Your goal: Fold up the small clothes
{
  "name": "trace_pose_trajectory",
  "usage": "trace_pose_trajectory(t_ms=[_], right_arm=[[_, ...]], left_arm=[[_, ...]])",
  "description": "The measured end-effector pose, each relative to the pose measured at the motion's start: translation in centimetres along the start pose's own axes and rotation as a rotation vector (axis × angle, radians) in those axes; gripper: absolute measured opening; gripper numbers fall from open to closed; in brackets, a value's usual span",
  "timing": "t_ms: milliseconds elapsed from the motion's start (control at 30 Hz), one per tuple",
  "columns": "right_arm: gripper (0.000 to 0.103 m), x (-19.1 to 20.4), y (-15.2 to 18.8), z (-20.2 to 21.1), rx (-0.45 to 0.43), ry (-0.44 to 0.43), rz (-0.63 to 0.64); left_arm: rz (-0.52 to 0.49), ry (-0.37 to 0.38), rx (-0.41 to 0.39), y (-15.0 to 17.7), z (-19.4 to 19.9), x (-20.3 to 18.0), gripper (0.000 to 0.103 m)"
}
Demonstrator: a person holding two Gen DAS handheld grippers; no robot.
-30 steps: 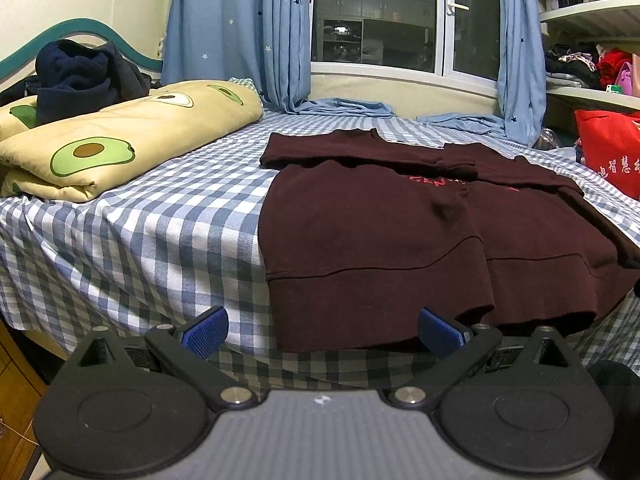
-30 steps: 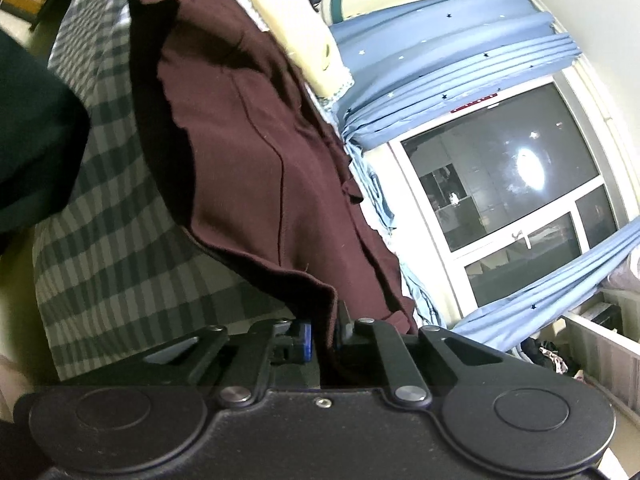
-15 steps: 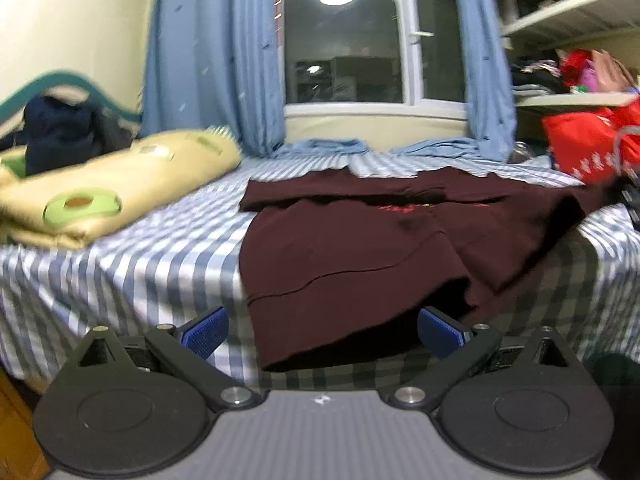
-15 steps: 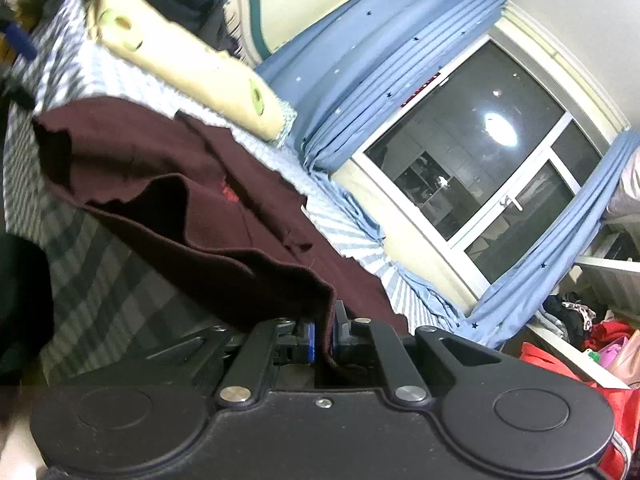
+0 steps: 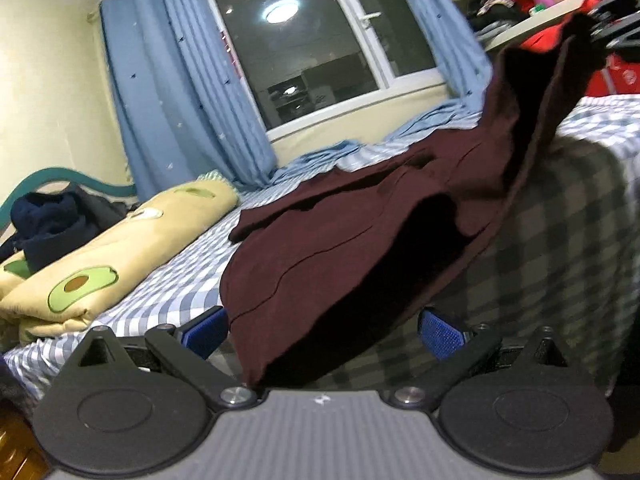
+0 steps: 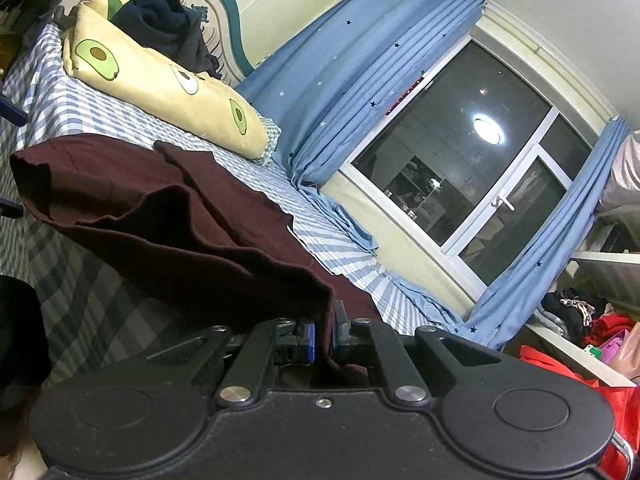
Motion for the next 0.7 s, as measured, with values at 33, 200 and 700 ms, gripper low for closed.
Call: trace_pose_trajectory(t_ms=[33,200,700], right_arm=[[0.006,0.1,0.1,0.0,0.0,0.001,-0.005],[0.006,0.2,0.0,-0.2,0.001,0.01,-0.012],[0.006,0.7,1.9,0.2,0.016,0.078,-0.091]], left_arm=[[0.012,-0.002,0.01,0.0,-0.6,0.1,0.102],[-0.002,-0.056,-0.003,0.0,-1.9,0.4,0.099],[-0.147,-0.149,-0.167,-1.8,0.5,-0.9,0.011]])
Point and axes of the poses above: each gripper's, at about its wrist camera, not at the fingertips, and z roughly against the way its jaws point, x to its left, y to its underside, the point moved 9 cm from there along -z, roughly the way its jaws point, and after that the axes turned 8 degrees about x, right-handed, at the moved point
